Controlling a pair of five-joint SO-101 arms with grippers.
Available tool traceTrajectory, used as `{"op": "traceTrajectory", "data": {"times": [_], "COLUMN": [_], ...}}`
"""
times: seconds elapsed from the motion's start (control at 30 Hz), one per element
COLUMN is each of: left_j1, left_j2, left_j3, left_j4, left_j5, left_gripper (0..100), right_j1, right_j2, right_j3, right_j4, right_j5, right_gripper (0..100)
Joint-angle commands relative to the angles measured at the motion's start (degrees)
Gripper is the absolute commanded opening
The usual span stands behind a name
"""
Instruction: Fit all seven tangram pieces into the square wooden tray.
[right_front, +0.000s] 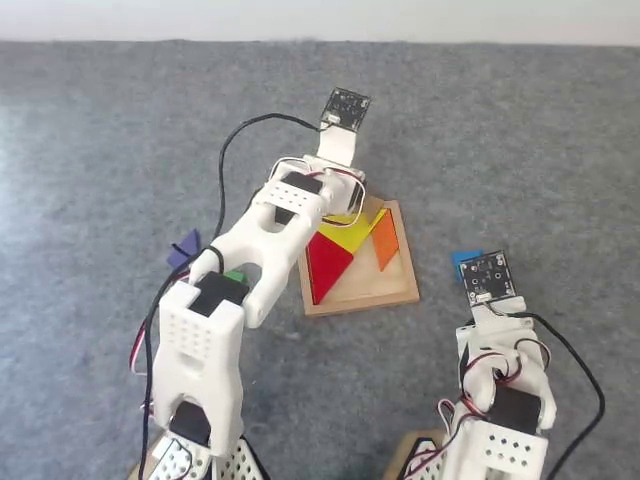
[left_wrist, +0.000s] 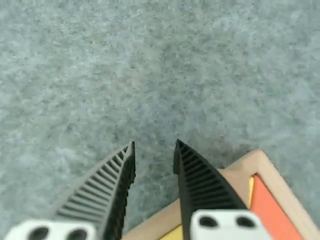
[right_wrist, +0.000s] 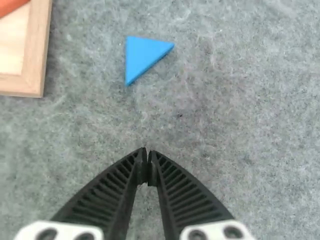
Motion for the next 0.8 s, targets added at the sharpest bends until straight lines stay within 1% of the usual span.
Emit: {"op": "traceTrajectory", "data": {"times": [0.0,0.07,0.63,0.77], "left_j1": [0.0,-0.2,0.1,1.5], "left_j2": [-0.8,-0.7,-0.6,-0.6], "left_j3": [-2.2,-2.2,-6.5,-6.6], "left_j4": [0.9,0.9,0.8,0.8], "left_j5": [-1.8,-2.5,-2.4,-2.6], "left_gripper": [13,13,13,13], "right_j1": [-0.6,-0.6,-0.6,-0.6], "right_j2": [-0.4,-0.4,-0.4,-0.4], "right_j3": [1.1,1.1,1.1,1.1], "right_j4": [0.2,0.2,0.2,0.2], "right_j5": [0.8,0.8,0.8,0.8], "right_gripper": [0.9,0.9,0.9,0.9]}}
